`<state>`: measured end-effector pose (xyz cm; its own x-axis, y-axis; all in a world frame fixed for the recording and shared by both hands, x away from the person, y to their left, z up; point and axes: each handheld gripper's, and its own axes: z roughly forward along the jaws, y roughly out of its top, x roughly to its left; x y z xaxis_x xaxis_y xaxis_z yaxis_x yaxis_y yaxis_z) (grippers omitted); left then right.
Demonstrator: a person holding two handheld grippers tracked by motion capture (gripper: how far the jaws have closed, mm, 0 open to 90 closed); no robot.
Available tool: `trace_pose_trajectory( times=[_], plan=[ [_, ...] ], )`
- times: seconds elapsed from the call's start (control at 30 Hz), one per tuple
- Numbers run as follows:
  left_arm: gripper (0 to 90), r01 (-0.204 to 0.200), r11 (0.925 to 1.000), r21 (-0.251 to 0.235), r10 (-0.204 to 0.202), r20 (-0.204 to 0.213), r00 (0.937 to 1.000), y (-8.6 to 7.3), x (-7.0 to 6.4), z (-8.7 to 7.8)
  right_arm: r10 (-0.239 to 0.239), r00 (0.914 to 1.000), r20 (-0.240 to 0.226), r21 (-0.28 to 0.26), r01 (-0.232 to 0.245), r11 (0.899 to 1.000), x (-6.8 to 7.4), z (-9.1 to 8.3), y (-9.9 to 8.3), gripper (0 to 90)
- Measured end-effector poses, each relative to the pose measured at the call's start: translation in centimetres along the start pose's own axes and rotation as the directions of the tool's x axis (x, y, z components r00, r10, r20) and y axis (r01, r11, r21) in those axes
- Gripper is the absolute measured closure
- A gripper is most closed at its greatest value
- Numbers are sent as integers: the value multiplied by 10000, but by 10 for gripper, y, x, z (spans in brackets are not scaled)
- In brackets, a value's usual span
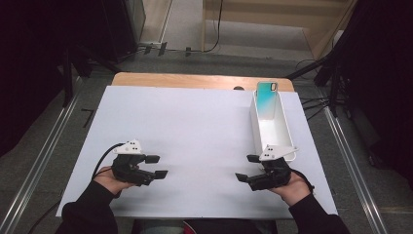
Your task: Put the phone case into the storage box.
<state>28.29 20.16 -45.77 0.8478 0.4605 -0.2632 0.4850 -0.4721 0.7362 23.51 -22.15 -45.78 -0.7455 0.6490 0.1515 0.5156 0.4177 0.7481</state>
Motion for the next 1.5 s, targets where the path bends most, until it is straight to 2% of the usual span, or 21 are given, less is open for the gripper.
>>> trace_pose_trajectory(
  times=[0.5,0.73,0.8,1.5],
  plan=[
    [314,-94,10000,30,94,74,9999,0,-2,0,189,9997,-142,122,-188,9997,5,-4,-14,206],
    [314,-97,10000,7,97,102,9999,0,-3,0,329,9995,-18,185,-329,9993,5,-8,-21,206],
    [314,-92,10000,-6,92,121,9999,0,-3,0,215,9998,29,179,-215,9996,3,-9,-22,205],
    [314,-106,9999,30,105,131,9999,0,-2,0,225,9997,88,227,-227,9995,2,-9,-22,205]
  ],
)
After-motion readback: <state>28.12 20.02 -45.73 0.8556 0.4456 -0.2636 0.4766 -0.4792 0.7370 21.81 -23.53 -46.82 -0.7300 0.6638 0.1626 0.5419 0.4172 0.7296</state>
